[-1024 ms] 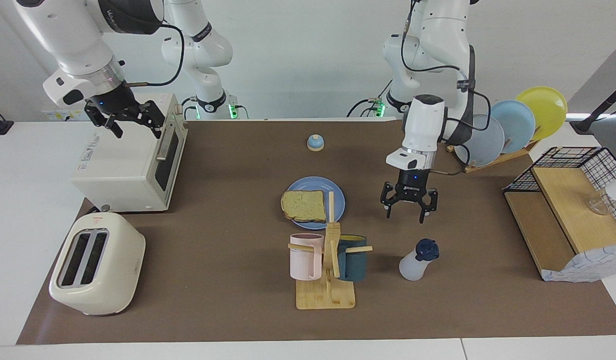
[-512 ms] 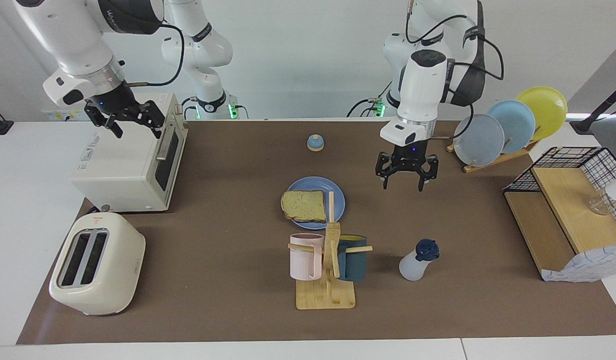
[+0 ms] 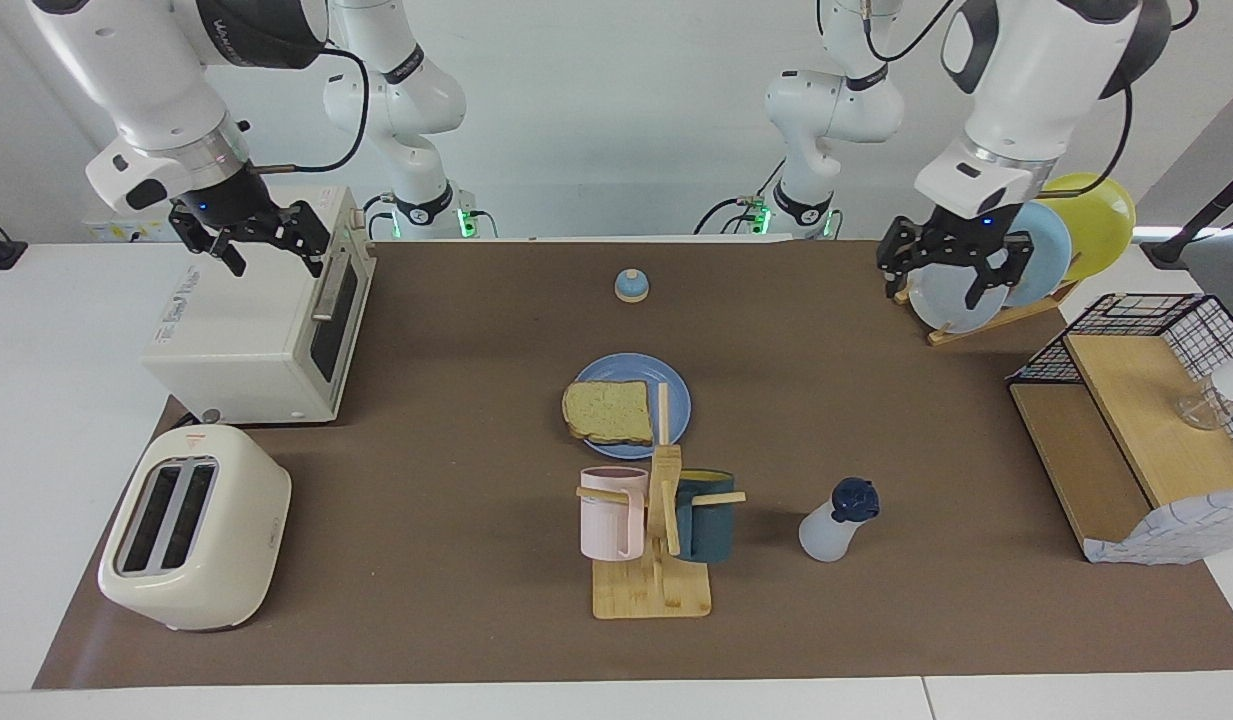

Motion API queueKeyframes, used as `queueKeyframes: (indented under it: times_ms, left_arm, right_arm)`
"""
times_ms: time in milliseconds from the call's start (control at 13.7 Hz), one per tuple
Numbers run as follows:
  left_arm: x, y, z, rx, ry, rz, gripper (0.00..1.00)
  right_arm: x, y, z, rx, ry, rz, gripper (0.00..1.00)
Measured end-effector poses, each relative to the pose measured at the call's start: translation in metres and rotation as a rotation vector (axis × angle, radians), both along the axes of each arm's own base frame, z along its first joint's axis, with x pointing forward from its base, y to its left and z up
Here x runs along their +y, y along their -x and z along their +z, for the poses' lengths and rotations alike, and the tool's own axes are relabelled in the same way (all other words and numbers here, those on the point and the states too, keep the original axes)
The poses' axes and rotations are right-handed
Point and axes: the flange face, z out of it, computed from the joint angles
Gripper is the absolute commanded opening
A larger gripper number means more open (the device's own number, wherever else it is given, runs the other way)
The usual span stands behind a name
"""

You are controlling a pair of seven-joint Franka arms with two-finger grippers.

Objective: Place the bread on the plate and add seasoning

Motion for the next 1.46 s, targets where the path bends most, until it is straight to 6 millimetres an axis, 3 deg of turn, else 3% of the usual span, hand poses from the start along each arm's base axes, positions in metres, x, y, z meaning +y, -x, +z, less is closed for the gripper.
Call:
queueKeyframes:
  times_ms: [146, 293, 659, 951, 1244, 1463]
  left_arm:
    - [0.043, 0.000, -0.002, 0.030, -0.005, -0.021, 1.00]
    - [0.062, 0.000, -0.003, 0.041, -0.006, -0.017, 1.00]
    - [0.057, 0.001, 0.001, 0.032, -0.005, -0.011, 1.00]
    - [0.065, 0.004, 0.014, 0.022, 0.013, 0.110, 1.00]
    - [0.056, 0.010, 0.024, 0.049, 0.022, 0.309, 1.00]
    - [0.060, 0.011, 0.010, 0.084, 0.016, 0.338, 1.00]
  right_arm:
    - [0.000, 0.000, 0.000, 0.000, 0.000, 0.000, 1.00]
    - [0.000, 0.000, 0.000, 0.000, 0.000, 0.000, 1.00]
    - [0.000, 0.000, 0.000, 0.000, 0.000, 0.000, 1.00]
    - [0.000, 0.000, 0.000, 0.000, 0.000, 0.000, 1.00]
    - [0.000, 0.000, 0.000, 0.000, 0.000, 0.000, 1.00]
    - [0.000, 0.000, 0.000, 0.000, 0.000, 0.000, 1.00]
